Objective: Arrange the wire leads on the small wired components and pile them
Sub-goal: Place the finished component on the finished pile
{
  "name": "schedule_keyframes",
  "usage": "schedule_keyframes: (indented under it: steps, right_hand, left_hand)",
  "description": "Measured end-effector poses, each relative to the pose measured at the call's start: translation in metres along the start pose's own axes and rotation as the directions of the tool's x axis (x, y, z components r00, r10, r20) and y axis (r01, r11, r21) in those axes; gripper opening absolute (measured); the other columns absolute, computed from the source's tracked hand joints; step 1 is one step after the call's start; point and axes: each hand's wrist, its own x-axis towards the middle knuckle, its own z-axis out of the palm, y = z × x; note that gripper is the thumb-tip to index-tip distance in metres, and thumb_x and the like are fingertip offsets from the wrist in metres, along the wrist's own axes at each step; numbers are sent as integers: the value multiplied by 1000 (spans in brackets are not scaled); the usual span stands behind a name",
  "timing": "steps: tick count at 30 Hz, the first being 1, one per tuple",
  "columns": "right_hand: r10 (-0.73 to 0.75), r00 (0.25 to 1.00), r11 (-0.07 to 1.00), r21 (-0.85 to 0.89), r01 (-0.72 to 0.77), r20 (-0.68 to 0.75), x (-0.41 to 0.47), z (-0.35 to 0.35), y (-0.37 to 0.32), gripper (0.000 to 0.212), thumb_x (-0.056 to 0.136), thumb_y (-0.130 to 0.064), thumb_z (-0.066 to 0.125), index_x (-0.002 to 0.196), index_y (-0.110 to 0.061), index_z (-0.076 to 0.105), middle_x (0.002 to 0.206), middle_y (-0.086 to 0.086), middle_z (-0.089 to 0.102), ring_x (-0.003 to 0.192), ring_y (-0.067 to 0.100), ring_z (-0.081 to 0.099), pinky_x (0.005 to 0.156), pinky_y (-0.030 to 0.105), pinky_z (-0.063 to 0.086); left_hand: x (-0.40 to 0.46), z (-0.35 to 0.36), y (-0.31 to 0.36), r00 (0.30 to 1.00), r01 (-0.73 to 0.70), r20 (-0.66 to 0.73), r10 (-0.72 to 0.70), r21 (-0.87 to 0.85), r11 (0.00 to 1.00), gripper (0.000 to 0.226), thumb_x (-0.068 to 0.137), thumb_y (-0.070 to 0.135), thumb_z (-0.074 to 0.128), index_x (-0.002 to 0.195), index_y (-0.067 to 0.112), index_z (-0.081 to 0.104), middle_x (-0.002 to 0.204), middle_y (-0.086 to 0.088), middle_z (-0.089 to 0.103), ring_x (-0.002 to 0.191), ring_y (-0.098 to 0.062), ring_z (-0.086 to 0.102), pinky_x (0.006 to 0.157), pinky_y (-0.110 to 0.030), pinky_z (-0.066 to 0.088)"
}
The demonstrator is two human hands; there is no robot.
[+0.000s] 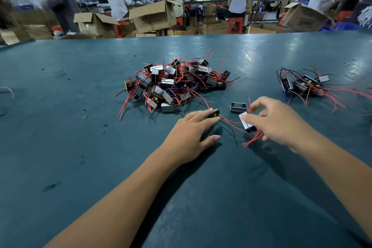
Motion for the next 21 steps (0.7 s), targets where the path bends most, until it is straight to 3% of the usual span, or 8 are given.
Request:
schedule_keyframes:
  steps: [2,5,11,16,19,21]
  right_hand:
    - [-34,999,989,-142,30,-29,-6,1,9,26,82,-47,69,91,-29,53,58,-7,67,46,8,58,51,29,43]
    - [-72,997,970,-233,69,-5,-10,1,13,34,78,-52,72,94,-32,49,65,-12,67,61,4,61,55,28,41]
    - [-153,972,940,-277,199,180,-14,-10,15,29,76,-45,79,89,-34,56,88,-15,64,66,-4,57,57,13,37]
    - [-46,996,890,-449,74,74,-15,-9,16,44,79,-61,69,105,-32,48,84,-13,66,79,14,63,72,36,53]
    - [-20,995,913,-405,57,93,-17,-9,15,49,80,-73,55,105,-32,48,82,-14,66,81,11,62,76,38,53]
    - [-58,998,919,-389,63,23,-18,-12,13,49,82,-74,49,103,-29,52,80,-15,65,78,11,61,73,37,52]
  left_hand:
    - [2,4,-1,999,13,-40,-13,-5,1000,51,99,46,56,145,26,51,157,11,36,141,-18,35,116,-36,28]
    - [2,3,-5,985,76,-142,-95,-138,988,42,97,33,63,134,14,60,136,2,52,124,-17,50,105,-25,35]
    - [0,-11,-9,971,175,-134,-200,-179,968,20,93,24,67,110,15,73,107,-1,63,101,-17,58,91,-32,45]
    - [-11,-32,-19,982,162,-68,-174,-148,976,15,90,33,71,86,18,73,83,11,64,83,-9,60,77,-30,48]
    - [-15,-39,-25,988,150,-6,-153,-154,977,17,88,32,74,80,17,72,74,9,65,76,-10,62,73,-34,52]
    - [-16,-41,-26,990,141,1,-143,-186,972,16,85,33,76,80,22,66,76,10,64,74,-11,62,70,-35,52]
